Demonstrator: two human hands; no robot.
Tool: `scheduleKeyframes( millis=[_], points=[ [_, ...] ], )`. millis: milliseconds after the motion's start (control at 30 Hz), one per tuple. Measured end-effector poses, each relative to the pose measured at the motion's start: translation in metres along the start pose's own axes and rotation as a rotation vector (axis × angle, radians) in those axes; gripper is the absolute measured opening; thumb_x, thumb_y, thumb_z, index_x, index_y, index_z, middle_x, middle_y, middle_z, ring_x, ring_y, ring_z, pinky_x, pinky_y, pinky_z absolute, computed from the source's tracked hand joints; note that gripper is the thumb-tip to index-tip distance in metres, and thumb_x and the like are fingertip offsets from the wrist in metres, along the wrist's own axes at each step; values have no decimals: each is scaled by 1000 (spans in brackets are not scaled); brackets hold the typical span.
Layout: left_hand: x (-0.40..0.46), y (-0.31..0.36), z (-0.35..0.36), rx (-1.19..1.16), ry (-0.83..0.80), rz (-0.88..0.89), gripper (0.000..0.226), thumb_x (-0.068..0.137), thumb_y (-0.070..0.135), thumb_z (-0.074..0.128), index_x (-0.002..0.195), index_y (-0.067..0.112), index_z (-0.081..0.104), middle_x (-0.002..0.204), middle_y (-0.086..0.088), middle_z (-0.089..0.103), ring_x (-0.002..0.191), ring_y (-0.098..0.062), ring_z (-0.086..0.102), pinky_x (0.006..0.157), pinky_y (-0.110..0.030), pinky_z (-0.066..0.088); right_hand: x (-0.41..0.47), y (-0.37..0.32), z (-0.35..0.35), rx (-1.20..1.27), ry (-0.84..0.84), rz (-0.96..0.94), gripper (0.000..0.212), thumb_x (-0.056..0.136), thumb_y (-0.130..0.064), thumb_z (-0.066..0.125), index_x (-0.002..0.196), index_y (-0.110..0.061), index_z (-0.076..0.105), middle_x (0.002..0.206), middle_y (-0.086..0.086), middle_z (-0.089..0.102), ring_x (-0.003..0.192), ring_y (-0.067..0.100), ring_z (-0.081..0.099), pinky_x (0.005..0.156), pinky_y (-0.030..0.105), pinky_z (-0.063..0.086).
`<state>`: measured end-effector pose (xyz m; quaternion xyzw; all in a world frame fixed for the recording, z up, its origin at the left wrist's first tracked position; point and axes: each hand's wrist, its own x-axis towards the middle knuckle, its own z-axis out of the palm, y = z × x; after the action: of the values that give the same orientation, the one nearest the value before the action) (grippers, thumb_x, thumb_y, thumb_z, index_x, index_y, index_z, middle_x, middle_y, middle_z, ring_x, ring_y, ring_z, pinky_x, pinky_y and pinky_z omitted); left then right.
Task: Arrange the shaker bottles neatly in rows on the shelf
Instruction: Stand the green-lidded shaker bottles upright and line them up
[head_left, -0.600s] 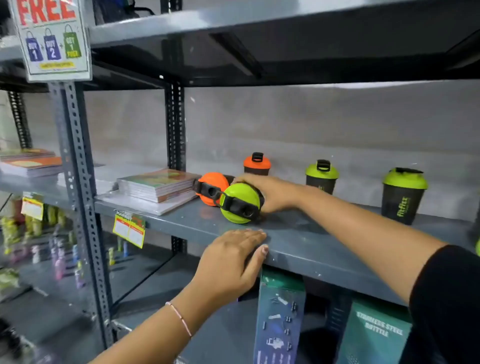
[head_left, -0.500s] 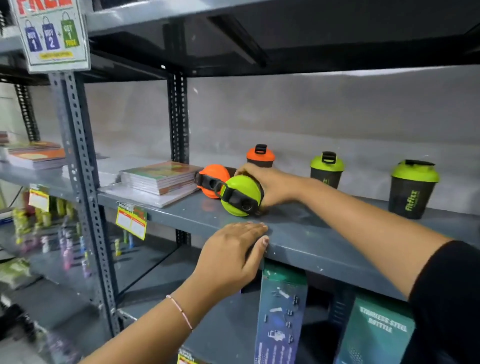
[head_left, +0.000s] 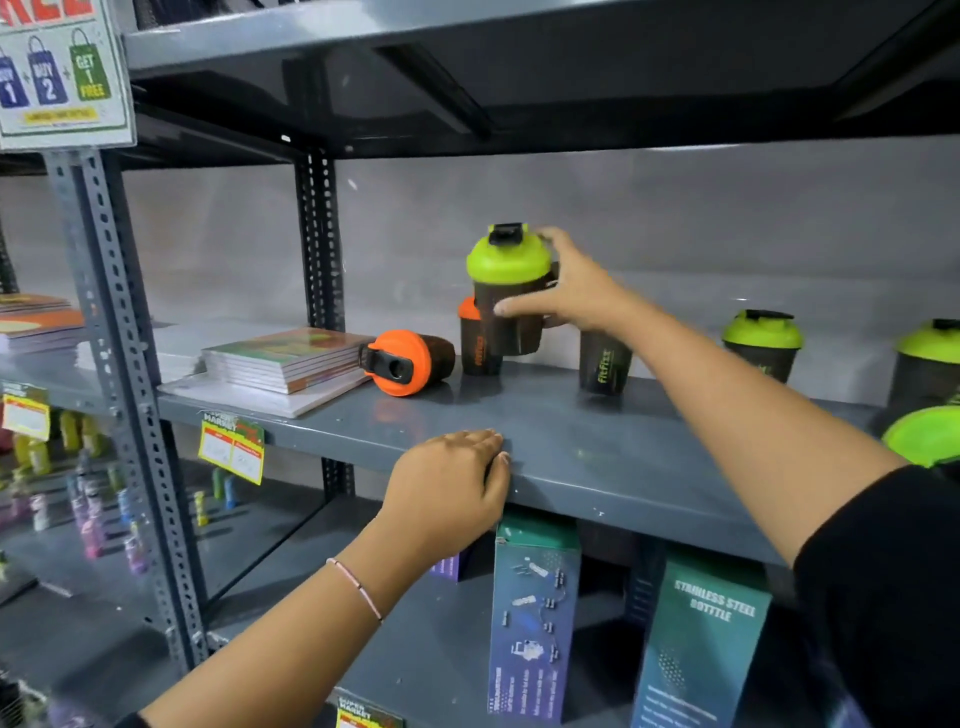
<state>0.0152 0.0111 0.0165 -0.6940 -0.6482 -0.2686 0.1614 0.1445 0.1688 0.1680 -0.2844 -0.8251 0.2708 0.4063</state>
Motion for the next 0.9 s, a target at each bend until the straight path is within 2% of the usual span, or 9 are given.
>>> scheduleKeyframes(
  millis=[67,133,333,433,633,700,733,800,900],
  points=[
    [6,-1,0,-9,-44,13,46,94,35,33,131,20,56,137,3,57,125,-16,52,95,-30,47,-3,-9,-23,57,62,76,101,59,-30,92,139,-44,32,127,-3,57,106,21,65,68,44,63],
    [9,-1,1,-26,-54,14,45,94,33,34,130,20,57,138,3,57,125,-16,51,96,-31,47,-14,-14,-42,50,109,108,99,58,-31,91,136,-48,34,129,-2,56,107,24,65,64,44,63],
    [10,2,3,-36,-2,-16,64,78,41,16,107,15,66,109,-6,71,92,-26,65,73,-39,55,-63,16,-62,31,114,280,85,68,-15,88,134,-37,39,124,3,58,103,24,65,71,54,61],
    [12,9,0,-87,-51,4,47,90,34,31,120,18,63,123,-5,66,105,-26,61,81,-36,52,-85,37,-62,49,131,355,84,68,-12,88,132,-39,40,126,4,60,102,24,67,74,58,59],
    [13,14,9,-111,-27,31,38,93,34,35,105,18,68,106,-6,72,92,-28,65,72,-37,54,-114,56,-57,-10,190,391,99,65,-20,91,142,-36,31,143,-2,49,110,22,62,64,41,60],
    [10,13,11,-116,2,56,42,92,35,33,105,17,68,105,-6,73,95,-27,66,73,-37,55,-111,50,-61,-150,149,411,112,61,-32,92,148,-36,23,153,-1,40,120,25,56,79,40,57],
    [10,13,10,-118,10,68,43,92,36,32,105,16,69,105,-6,73,96,-27,66,74,-37,55,-109,45,-65,-251,93,434,121,58,-38,92,152,-36,16,158,0,32,128,26,50,96,43,52],
    [9,13,11,-116,22,81,43,91,34,33,102,14,70,104,-6,74,94,-27,67,75,-38,56,-103,28,-78,-435,-44,476,129,60,-40,91,155,-36,4,164,1,18,145,26,31,117,43,30],
    [8,14,11,-113,29,86,42,91,32,36,101,13,72,106,-6,74,96,-26,68,77,-35,56,-92,-9,-96,-660,-133,408,90,85,-12,74,155,-34,23,163,0,22,147,24,28,115,32,25]
  ],
)
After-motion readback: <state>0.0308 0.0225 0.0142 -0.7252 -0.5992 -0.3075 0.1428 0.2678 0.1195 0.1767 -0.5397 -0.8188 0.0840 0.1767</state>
